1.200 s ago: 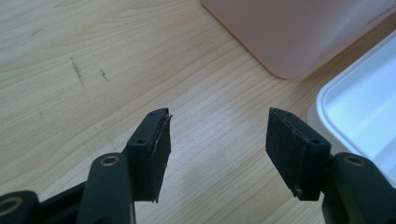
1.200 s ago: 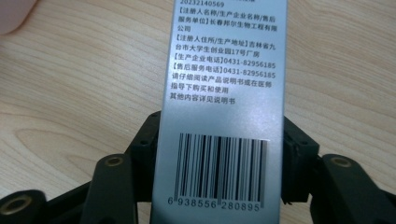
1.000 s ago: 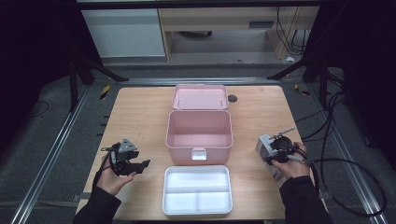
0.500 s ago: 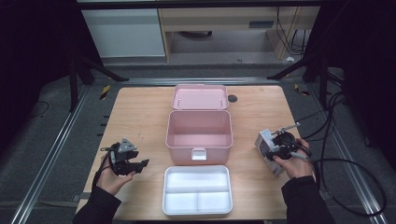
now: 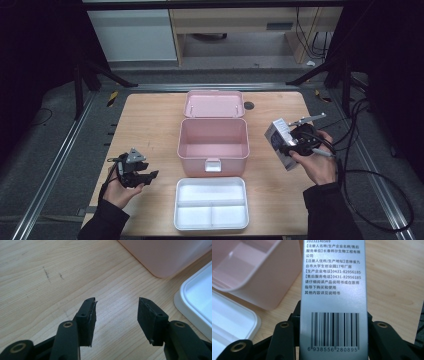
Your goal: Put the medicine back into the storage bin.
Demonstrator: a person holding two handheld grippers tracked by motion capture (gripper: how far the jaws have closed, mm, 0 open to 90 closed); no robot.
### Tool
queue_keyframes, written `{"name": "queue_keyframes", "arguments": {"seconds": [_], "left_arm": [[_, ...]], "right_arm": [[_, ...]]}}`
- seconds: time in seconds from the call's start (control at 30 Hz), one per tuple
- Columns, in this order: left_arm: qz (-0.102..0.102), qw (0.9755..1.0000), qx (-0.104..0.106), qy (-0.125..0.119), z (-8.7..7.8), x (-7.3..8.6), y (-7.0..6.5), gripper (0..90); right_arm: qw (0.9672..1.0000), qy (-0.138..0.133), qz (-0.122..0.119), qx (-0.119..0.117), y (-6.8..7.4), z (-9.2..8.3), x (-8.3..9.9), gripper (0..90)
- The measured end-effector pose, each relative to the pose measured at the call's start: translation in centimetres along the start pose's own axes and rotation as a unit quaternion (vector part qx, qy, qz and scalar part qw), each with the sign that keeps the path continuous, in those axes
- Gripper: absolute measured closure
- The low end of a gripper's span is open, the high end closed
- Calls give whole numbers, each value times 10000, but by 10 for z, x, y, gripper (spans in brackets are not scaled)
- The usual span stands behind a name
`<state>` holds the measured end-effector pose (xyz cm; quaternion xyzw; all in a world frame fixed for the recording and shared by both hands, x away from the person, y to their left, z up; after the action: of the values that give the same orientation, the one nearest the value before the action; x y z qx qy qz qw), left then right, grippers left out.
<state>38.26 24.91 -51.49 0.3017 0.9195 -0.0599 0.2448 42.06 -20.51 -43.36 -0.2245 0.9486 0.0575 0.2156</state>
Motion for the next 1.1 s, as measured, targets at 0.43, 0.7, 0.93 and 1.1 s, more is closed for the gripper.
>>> {"name": "queue_keyframes", "arguments": {"seconds": [0.43,0.7,0.93,1.1], "left_arm": [[-69,10000,-18,-58,-3,0,2,514],[-61,10000,-17,-68,-4,0,3,516],[-51,10000,0,-68,-4,-1,3,518],[-39,10000,3,-87,-5,-1,2,522]], "right_arm": [[9989,-367,-260,-94,21,-36,-44,566],[9977,-434,-478,-192,39,-46,-74,566],[9951,-512,-786,-325,59,-49,-101,565],[9924,-511,-1052,-386,78,-41,-118,565]]}}
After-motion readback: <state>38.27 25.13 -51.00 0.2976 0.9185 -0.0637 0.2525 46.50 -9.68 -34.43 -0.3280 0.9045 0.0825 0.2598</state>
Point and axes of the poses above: each handheld gripper's, and its own axes: z roughly forward along the jaws, x roughly out of its underside, y roughly to its left, the point moved 7 cm from there along z, roughly forward along the jaws, and after that the axes turned 11 degrees about y, right-handed, at the moved point
